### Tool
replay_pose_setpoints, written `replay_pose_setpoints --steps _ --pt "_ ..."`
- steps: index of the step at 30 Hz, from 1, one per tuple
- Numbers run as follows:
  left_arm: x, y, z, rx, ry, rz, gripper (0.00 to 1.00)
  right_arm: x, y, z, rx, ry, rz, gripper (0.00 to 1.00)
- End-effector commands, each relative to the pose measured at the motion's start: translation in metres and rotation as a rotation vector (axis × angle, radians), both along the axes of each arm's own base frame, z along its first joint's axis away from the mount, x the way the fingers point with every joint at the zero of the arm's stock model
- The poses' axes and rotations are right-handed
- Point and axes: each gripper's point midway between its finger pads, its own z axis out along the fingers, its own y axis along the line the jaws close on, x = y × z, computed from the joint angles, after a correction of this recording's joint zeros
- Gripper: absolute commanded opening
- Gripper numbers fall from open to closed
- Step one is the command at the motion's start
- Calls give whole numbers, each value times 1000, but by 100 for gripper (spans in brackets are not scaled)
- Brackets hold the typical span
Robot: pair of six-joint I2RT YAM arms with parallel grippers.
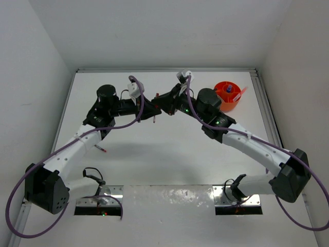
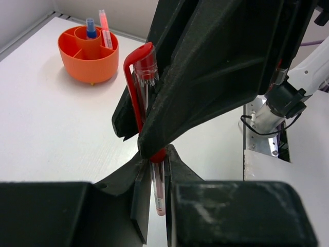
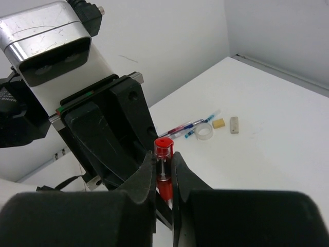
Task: Sort the stationery into containers
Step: Place the pen in the storage box.
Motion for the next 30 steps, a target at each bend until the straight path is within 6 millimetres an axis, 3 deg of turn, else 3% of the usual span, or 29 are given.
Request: replay_pose_setpoints --steps 1,2,3,4,5,9,10,13,17,18,21,27,30 --pt "-1 2 26 -32 -105 -4 1 7 -4 34 53 -69 -43 0" --pt "6 4 22 -19 -82 41 31 9 -7 31 35 -68 -61 0" --pt "9 6 16 -4 -59 67 85 15 -14 32 15 -91 -108 0" --pt "13 7 18 -4 -64 93 85 20 -18 27 -12 -92 -137 0" --pt "21 13 11 25 -55 144 99 24 -25 22 -48 -85 -169 0" --pt "37 35 -1 109 -56 287 100 63 -83 4 -126 -45 -416 0" --pt "41 42 -7 142 -53 324 100 83 -116 -5 -140 -19 -544 0" --pt "57 71 -16 220 -58 487 100 111 -191 -20 -183 6 -813 0" --pt "72 117 -38 328 -25 745 100 135 -268 -40 -159 82 -1021 0" --pt "72 125 -43 344 -20 771 100 141 -293 -47 -153 98 -1082 0" --pt "65 136 -58 371 5 802 100 146 -339 -58 -157 100 -1240 0" --pt "65 157 -73 376 68 862 100 157 -394 -74 -201 108 -1442 0" --pt "70 176 -79 392 90 920 100 170 -403 -80 -211 89 -1471 0"
